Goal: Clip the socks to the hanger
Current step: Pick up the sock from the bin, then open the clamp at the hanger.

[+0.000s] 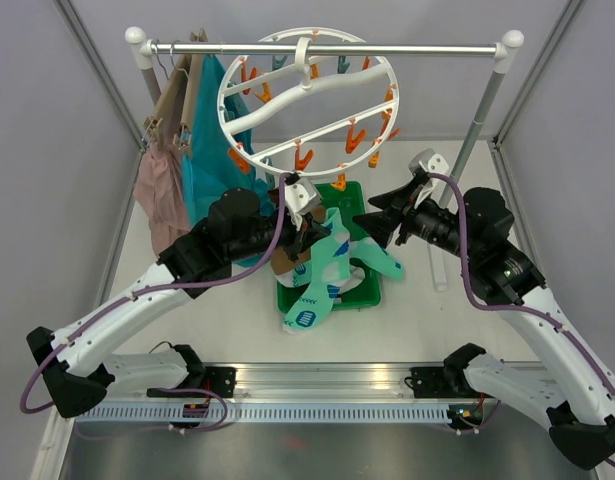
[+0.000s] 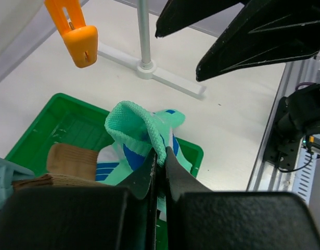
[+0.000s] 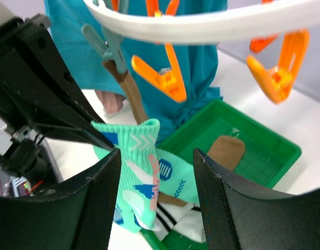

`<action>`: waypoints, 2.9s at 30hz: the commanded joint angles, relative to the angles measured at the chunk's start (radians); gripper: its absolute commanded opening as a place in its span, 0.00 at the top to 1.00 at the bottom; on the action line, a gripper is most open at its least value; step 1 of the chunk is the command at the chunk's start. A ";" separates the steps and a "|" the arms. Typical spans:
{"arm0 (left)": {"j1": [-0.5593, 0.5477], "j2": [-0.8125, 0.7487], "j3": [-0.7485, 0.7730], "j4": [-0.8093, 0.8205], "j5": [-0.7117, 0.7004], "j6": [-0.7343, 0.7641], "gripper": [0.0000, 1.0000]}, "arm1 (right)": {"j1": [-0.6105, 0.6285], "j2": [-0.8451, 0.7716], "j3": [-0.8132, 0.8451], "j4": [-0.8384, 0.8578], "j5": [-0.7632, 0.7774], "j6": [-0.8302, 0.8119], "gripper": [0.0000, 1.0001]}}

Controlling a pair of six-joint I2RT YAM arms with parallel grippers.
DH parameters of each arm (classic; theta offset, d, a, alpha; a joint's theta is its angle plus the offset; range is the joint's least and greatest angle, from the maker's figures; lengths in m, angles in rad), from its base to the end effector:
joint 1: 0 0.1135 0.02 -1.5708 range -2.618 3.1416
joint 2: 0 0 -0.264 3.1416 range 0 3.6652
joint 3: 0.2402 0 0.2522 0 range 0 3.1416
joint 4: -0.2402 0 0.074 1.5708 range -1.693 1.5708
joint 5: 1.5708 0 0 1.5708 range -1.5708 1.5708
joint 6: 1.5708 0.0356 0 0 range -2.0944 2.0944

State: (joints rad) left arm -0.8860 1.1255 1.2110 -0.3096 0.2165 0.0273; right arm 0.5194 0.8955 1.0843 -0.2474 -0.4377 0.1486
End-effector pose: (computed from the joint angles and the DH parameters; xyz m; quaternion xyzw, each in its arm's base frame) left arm 0.1530 -0.1995 0.4083 0.4032 0.6678 -0.3349 0.5285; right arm 0.1578 0.1076 0.4182 -0.2773 0.6705 0.3688 0.5809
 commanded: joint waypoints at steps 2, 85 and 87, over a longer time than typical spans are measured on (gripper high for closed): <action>-0.002 -0.010 0.025 -0.005 -0.078 0.091 0.98 | 0.082 0.036 0.072 0.088 0.169 -0.079 0.36; -0.002 -0.016 0.042 0.095 -0.109 0.273 0.98 | 0.226 0.258 0.201 0.267 0.398 0.015 1.00; -0.002 -0.021 0.054 0.096 -0.091 0.343 0.98 | 0.226 0.267 0.232 0.250 0.416 0.034 1.00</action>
State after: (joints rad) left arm -0.8860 1.1141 1.2125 -0.2943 0.1246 0.2199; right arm 0.7391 1.1542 1.2392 0.0135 -0.0723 0.1261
